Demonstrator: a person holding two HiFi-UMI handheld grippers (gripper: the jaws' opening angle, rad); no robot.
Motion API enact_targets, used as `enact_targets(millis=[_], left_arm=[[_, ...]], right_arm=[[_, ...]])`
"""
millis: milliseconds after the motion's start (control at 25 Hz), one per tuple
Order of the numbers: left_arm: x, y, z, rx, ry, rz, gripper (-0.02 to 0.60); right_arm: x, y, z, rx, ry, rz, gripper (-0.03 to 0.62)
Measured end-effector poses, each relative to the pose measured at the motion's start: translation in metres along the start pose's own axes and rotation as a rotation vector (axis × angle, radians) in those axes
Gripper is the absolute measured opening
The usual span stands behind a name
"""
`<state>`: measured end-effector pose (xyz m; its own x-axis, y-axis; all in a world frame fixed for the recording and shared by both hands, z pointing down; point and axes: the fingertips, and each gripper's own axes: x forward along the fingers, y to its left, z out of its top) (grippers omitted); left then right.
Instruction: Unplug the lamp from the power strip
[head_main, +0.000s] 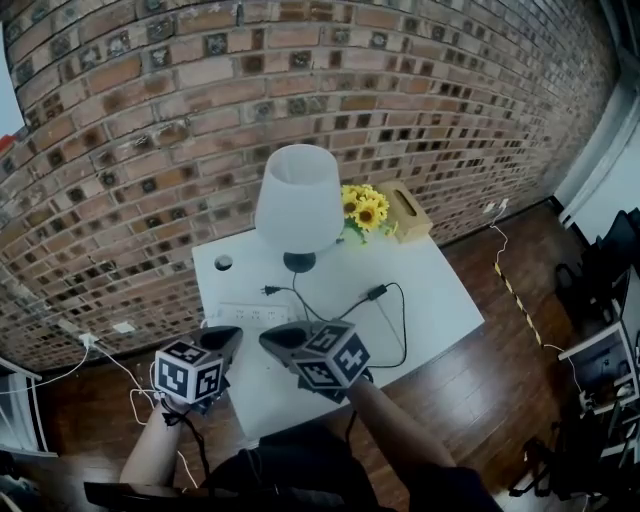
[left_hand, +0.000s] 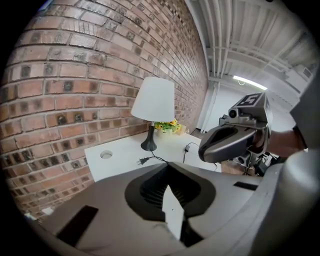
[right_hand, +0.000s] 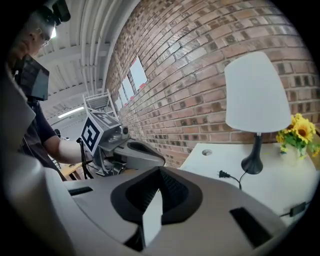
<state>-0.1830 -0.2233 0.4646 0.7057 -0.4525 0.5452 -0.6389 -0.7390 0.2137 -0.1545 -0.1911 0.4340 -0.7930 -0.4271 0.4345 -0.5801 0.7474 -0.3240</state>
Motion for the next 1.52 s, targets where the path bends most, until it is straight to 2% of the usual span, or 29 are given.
enact_targets(millis=[360, 720, 1080, 1160, 1320, 1520], left_arm=[[0.004, -0.029, 0.008, 0.066, -0.02, -0.123, 0.02], [0.008, -0.07, -0.005, 0.11, -0.005, -0.252, 0.02], [0.018, -0.089, -0.004, 0.125, -0.006, -0.346, 0.02], [0.027, -0.108, 0.003, 0.164, -0.014, -0.38, 0.019], [0.049, -0.164, 0.02, 0.216, -0.036, -0.505, 0.019], [0.068, -0.219, 0.019, 0.155, -0.028, -0.576, 0.018]], right_arm=[[-0.023, 0.008, -0.007, 0.032, -0.026, -0.129, -0.014], [-0.053, 0.019, -0.035, 0.106, -0.047, -0.247, -0.014], [-0.059, 0.016, -0.046, 0.127, -0.049, -0.315, -0.014], [-0.074, 0.014, -0.049, 0.132, -0.057, -0.342, -0.013], [-0.123, 0.003, -0.054, 0.162, -0.083, -0.452, -0.013], [-0.168, 0.008, -0.077, 0.189, -0.09, -0.528, -0.012]])
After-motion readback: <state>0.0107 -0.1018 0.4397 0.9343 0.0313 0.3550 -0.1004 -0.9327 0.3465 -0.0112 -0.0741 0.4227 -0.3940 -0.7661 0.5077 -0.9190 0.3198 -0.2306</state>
